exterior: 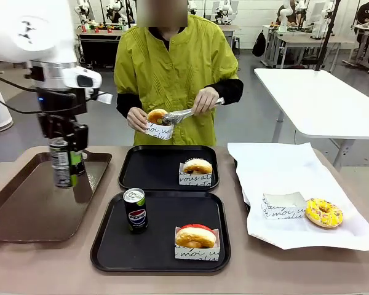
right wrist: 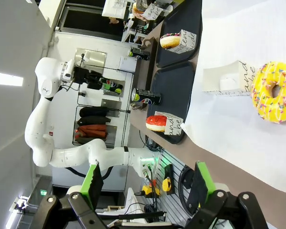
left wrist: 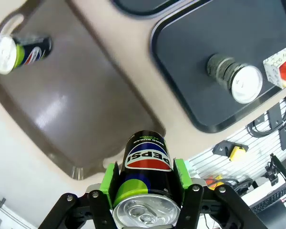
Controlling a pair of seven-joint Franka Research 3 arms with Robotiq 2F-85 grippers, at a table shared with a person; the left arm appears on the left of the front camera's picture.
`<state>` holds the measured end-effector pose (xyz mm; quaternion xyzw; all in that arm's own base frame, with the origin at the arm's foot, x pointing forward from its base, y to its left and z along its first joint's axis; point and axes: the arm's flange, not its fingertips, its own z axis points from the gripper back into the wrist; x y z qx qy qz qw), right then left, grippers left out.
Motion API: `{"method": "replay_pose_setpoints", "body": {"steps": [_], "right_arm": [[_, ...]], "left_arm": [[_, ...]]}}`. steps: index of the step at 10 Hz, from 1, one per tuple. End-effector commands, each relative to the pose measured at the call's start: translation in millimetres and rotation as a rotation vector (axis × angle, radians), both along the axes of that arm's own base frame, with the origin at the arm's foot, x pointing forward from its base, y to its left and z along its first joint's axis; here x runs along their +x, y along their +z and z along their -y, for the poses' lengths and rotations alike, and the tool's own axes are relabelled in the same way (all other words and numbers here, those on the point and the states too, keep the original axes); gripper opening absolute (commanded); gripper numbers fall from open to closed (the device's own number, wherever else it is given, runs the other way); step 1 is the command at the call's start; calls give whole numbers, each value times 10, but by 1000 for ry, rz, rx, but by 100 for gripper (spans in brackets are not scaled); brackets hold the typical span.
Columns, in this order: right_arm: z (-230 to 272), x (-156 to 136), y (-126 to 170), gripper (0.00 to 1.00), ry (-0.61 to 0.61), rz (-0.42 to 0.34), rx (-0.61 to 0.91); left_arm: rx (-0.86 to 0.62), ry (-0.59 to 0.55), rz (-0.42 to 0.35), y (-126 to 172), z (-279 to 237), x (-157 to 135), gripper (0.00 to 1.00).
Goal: Set up donuts and drinks on trays.
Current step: Pick up one Pepsi coke from the Handle tray and place it on the Flat Tray without a Pepsi coke.
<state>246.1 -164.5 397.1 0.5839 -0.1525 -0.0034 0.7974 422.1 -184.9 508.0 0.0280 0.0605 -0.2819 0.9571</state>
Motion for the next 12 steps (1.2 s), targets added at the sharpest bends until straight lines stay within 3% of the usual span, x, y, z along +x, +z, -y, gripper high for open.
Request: {"method": "replay_pose_setpoints", "body": {"steps": [1, 5, 7, 10, 12], "right_arm": [[-7, 36, 10, 100, -5, 27, 19], [-7, 36, 10, 100, -5, 27, 19], [-7, 36, 10, 100, -5, 27, 19], [-7, 36, 10, 100, -5, 27, 19], [-7, 36, 10, 100, -5, 27, 19]], "left_arm": [[0, -16, 26, -42, 266, 226, 58], [-63, -52, 35, -184, 621, 525, 58], [-30, -39, 16, 59, 188, 268, 58], [-32, -25, 34, 650, -797, -435, 58], [-30, 7, 7, 624, -803, -361, 58]]}}
